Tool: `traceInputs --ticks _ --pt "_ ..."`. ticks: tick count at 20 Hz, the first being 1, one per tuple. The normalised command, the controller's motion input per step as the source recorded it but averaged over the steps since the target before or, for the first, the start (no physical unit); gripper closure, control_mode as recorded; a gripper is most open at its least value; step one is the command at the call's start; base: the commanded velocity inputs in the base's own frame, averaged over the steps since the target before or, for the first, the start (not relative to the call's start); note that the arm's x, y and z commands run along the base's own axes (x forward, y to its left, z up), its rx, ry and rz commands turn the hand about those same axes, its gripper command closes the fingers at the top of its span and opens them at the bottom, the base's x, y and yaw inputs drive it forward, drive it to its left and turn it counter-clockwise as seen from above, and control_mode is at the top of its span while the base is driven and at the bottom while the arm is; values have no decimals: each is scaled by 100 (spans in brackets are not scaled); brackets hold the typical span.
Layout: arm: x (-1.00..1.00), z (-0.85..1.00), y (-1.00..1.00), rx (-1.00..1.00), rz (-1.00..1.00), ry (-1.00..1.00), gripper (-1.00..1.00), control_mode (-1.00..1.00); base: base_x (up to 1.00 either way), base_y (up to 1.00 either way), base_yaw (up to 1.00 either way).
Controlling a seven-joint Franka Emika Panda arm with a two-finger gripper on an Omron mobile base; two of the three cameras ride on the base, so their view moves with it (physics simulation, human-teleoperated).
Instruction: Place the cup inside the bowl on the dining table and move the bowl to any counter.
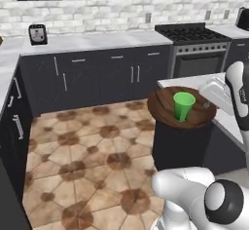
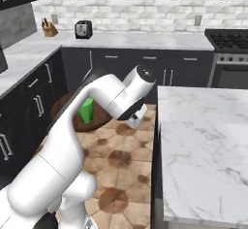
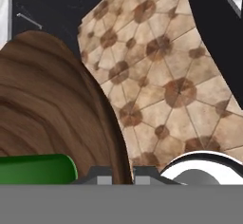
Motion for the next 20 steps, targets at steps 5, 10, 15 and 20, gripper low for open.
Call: traceInputs --ticks 5,10,15,20 --pt "0 0 0 0 0 0 100 100 74 44 -8" --pt "0 0 0 0 0 0 100 100 75 44 -8" --pt "0 0 0 0 0 0 100 100 80 39 -8" --pt "0 0 0 0 0 0 100 100 86 34 -8"
